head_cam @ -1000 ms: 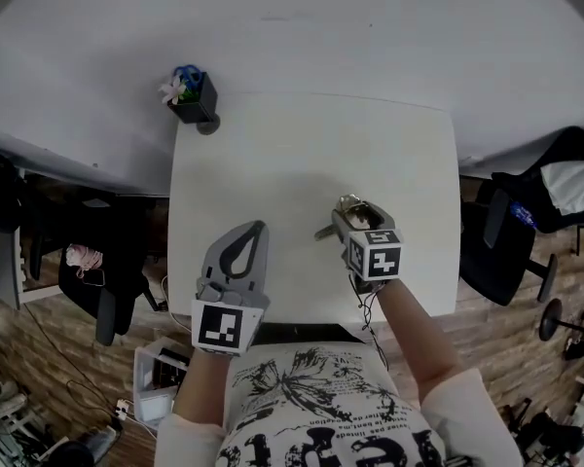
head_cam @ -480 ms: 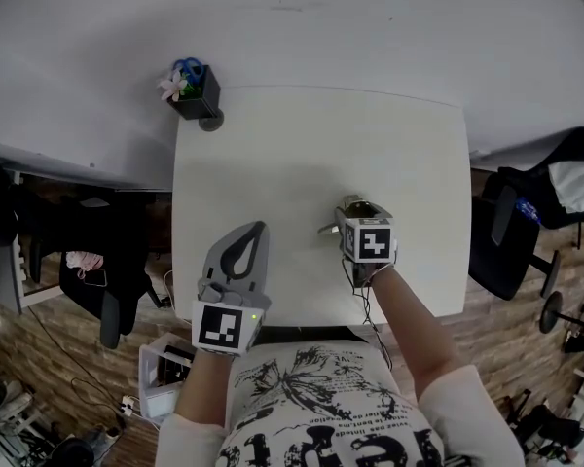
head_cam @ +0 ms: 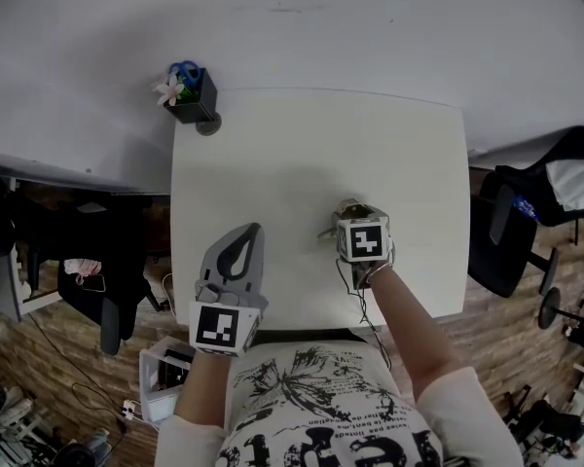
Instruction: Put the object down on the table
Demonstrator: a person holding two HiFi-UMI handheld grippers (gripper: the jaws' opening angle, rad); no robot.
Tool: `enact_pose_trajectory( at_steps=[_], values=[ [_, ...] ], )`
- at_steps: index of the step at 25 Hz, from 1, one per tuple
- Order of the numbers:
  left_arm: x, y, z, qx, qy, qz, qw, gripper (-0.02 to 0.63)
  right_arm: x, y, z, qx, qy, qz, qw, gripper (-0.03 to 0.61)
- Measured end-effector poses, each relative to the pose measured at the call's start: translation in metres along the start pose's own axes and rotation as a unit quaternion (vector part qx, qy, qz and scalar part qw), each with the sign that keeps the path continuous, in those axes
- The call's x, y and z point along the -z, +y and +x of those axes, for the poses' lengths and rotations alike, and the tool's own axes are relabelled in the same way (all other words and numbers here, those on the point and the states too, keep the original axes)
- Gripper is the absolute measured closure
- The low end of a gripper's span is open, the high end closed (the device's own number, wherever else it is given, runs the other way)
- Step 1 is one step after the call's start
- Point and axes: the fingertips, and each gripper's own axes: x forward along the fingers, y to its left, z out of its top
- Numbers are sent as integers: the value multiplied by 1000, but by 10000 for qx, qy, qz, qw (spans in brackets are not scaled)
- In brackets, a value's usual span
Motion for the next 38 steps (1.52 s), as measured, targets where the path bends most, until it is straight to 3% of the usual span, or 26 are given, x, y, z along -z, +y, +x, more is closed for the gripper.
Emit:
enact_pose_trajectory(
  at_steps=[2, 4, 7, 9, 11, 13, 17, 21, 27, 33, 38],
  values=[
    [-3, -1, 0, 18, -15, 13, 10000, 603, -1, 1, -3, -95, -21, 119, 9999, 245],
    [-7, -4, 0, 45, 38, -16, 10000, 603, -7, 1, -12, -151, -227, 257, 9993, 243],
    [-14, -4, 0, 30, -144, 139, 9998, 602, -23, 5, -36, -300, -690, 390, 9964, 292],
    [-23, -5, 0, 7, -268, 191, 9995, 602, -35, 9, -55, -423, -990, 443, 9932, 399],
    [-35, -8, -1, 7, -321, 150, 9994, 601, -46, 13, -76, -526, -1243, 384, 9901, 407],
    [-44, -10, -4, -1, -413, 181, 9990, 601, -58, 13, -99, -480, -1527, 294, 9867, 437],
    [-64, -19, -14, 0, -639, 354, 9973, 601, -83, 9, -153, -311, -2363, 131, 9711, 566],
    [-88, -28, -26, -10, -851, 505, 9951, 601, -103, 9, -207, -279, -3215, -122, 9464, 584],
    [-121, -36, -44, -64, -1127, 723, 9910, 601, -121, 13, -290, -380, -4495, -503, 8910, 584],
    [-147, -37, -62, -216, -1366, 703, 9879, 601, -115, 21, -349, -532, -5252, -875, 8448, 586],
    [-157, -43, -70, -188, -1468, 759, 9861, 601, -109, 19, -374, -529, -5652, -881, 8185, 586]
  ],
)
